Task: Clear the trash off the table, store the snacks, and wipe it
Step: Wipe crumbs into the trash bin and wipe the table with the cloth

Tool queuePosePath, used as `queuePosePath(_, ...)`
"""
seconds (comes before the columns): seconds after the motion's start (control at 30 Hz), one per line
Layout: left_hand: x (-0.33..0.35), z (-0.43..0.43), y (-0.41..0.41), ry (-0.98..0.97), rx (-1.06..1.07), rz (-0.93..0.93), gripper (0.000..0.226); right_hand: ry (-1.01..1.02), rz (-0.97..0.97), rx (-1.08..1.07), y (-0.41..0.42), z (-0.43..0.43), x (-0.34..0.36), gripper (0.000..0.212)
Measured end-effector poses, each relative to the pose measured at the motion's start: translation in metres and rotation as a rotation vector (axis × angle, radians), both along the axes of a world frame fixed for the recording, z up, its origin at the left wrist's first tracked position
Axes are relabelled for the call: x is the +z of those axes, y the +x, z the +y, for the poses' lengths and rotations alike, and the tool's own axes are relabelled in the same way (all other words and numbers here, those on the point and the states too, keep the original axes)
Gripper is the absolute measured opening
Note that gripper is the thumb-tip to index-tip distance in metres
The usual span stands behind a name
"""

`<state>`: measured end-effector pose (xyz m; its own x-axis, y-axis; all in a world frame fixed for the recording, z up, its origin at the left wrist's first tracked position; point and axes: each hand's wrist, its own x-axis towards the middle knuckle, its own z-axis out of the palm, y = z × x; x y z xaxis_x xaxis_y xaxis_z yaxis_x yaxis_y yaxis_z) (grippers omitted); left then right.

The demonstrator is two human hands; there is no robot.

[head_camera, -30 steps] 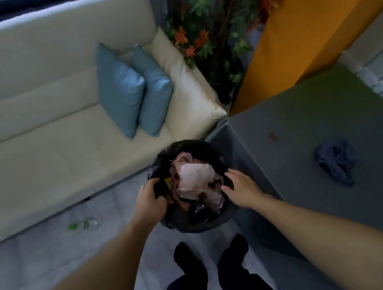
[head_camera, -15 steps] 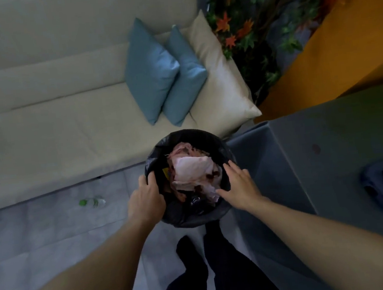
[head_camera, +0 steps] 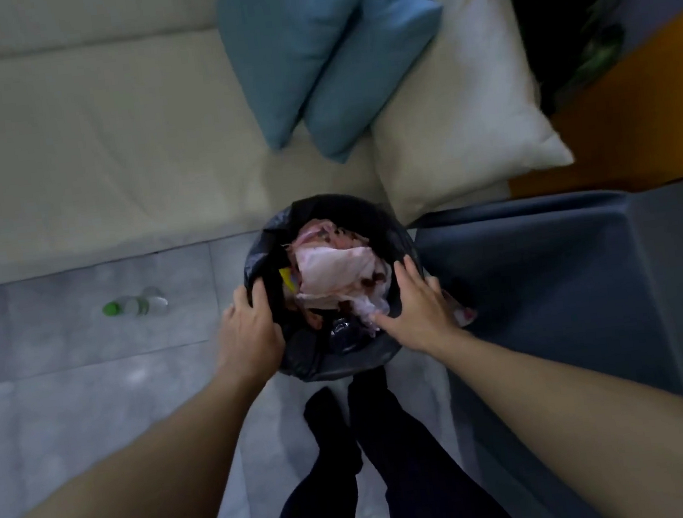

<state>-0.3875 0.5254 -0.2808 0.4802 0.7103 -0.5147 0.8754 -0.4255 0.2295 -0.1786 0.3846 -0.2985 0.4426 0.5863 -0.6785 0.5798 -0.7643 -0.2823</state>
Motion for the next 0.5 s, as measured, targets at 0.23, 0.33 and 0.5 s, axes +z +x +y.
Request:
queuePosePath(0.23,-0.105,0.006,0.016,-0.016,0.031,0.009,0.071,-0.047,0.026,0.008,0.016,0.013,-0.114,0.107)
queuePosePath(0.33,-0.146,0.007,0.02,-0.029,0.032,0.006,0.071,-0.027,0.049,0.002,0.02,0.013,-0.159,0.111)
queuePosePath(0.5,-0.202,0.013,0.021,-0.033,0.057,-0.014,0.072,0.047,0.069,-0.012,0.021,0.02,-0.219,0.115)
